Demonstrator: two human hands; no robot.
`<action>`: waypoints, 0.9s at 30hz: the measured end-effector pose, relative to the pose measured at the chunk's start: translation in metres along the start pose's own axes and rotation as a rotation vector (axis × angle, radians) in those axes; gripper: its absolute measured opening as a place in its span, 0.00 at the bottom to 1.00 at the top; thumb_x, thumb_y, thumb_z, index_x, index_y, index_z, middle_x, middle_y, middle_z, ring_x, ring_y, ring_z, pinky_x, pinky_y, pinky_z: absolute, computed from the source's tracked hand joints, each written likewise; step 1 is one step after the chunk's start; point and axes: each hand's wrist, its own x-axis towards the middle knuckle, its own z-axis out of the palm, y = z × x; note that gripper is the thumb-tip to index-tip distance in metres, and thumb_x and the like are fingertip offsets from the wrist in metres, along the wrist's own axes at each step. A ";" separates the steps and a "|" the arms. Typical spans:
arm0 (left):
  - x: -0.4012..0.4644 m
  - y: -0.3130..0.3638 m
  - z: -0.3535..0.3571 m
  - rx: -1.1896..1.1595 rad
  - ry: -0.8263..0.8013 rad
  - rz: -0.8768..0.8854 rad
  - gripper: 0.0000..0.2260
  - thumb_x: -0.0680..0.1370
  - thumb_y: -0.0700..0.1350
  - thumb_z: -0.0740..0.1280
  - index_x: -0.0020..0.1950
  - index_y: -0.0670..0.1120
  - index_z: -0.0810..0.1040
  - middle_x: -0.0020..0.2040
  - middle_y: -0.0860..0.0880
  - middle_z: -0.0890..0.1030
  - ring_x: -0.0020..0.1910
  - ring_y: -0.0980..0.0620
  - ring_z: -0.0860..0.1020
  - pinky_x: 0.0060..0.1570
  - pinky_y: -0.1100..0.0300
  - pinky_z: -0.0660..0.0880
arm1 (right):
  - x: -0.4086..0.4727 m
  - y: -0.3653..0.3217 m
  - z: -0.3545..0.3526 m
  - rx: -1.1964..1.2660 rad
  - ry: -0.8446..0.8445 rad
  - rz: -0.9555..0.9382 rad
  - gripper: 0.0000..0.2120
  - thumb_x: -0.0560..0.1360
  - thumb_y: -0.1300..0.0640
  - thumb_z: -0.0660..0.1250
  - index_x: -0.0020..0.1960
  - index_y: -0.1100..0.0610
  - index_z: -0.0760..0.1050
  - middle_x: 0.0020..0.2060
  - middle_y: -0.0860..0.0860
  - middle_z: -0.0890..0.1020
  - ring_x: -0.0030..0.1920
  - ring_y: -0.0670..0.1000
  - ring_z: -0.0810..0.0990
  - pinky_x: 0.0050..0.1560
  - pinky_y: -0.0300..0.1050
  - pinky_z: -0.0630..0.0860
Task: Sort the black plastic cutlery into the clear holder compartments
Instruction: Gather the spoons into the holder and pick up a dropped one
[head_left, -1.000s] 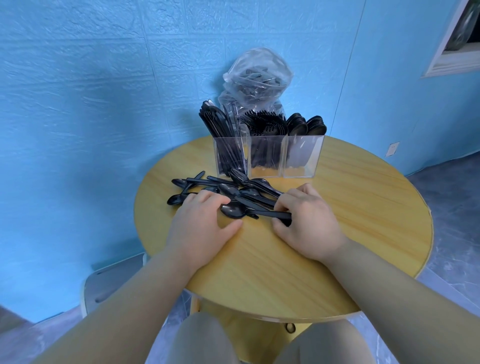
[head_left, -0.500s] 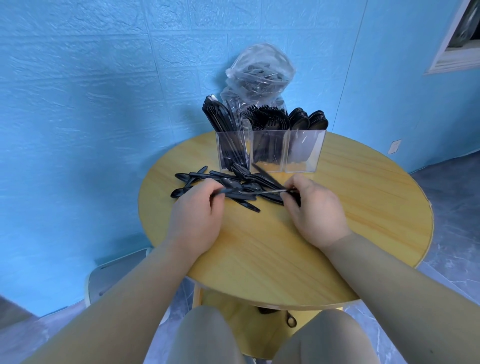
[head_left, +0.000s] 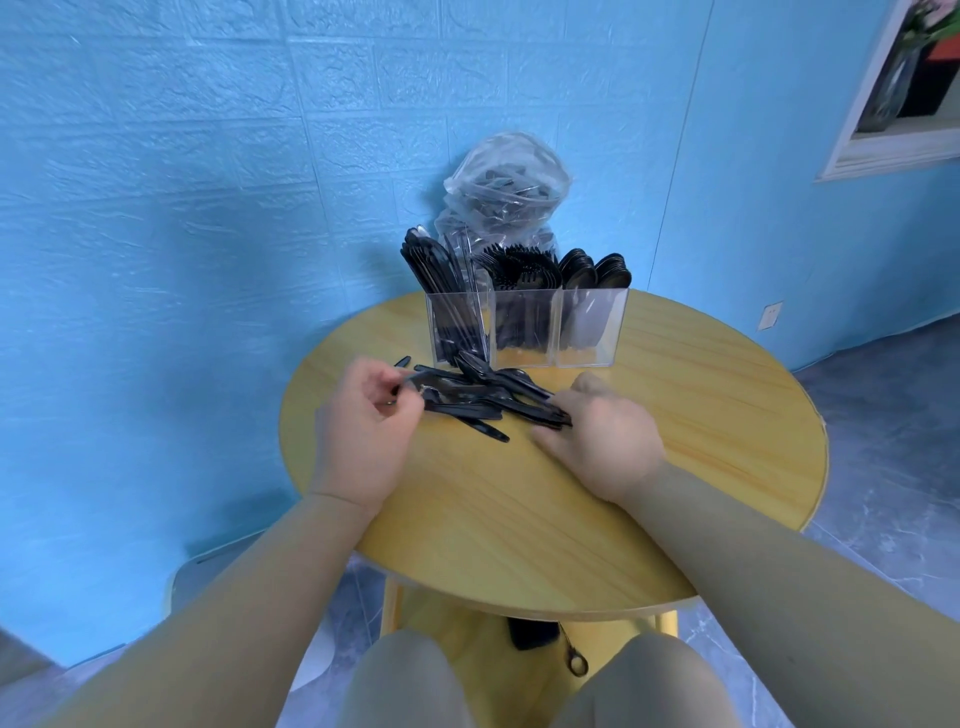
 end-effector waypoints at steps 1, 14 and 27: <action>0.003 0.004 -0.002 0.013 0.020 -0.028 0.10 0.75 0.40 0.67 0.39 0.53 0.70 0.36 0.57 0.78 0.33 0.66 0.74 0.36 0.74 0.68 | 0.001 -0.001 0.000 -0.019 -0.022 -0.002 0.17 0.76 0.41 0.61 0.58 0.51 0.76 0.51 0.49 0.72 0.45 0.55 0.78 0.39 0.44 0.73; 0.016 0.026 -0.011 0.203 -0.102 -0.012 0.05 0.79 0.42 0.61 0.49 0.51 0.74 0.39 0.55 0.78 0.39 0.59 0.78 0.37 0.64 0.71 | -0.009 -0.014 -0.032 0.170 -0.079 0.152 0.11 0.74 0.46 0.64 0.42 0.54 0.73 0.40 0.50 0.78 0.41 0.54 0.77 0.36 0.43 0.73; 0.003 -0.005 0.004 0.495 -0.325 0.006 0.12 0.81 0.43 0.56 0.59 0.48 0.77 0.42 0.51 0.78 0.40 0.51 0.74 0.39 0.59 0.66 | -0.005 -0.016 -0.020 0.417 -0.076 0.248 0.05 0.76 0.55 0.64 0.49 0.55 0.77 0.39 0.50 0.79 0.42 0.54 0.78 0.39 0.42 0.74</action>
